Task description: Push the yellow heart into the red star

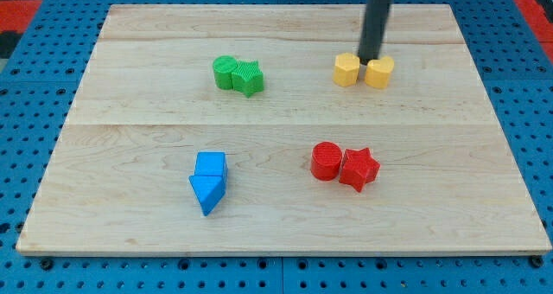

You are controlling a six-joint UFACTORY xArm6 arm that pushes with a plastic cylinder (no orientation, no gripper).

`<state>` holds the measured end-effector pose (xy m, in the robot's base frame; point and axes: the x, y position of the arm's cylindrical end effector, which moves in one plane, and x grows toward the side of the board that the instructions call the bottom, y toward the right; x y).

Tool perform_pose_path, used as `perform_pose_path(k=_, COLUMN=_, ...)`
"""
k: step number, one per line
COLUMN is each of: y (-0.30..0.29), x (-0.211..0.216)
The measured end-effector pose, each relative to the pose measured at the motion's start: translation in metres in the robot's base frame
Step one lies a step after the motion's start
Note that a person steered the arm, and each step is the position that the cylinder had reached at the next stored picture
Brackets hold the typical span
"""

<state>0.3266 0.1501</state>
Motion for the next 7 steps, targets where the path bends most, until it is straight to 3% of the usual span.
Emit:
perform_pose_path(k=2, y=0.028, x=0.056)
perform_pose_path(k=3, y=0.007, x=0.063)
perform_pose_path(k=4, y=-0.001, x=0.04)
perform_pose_path(k=6, y=0.022, x=0.149)
perform_pose_path(k=7, y=0.015, x=0.129)
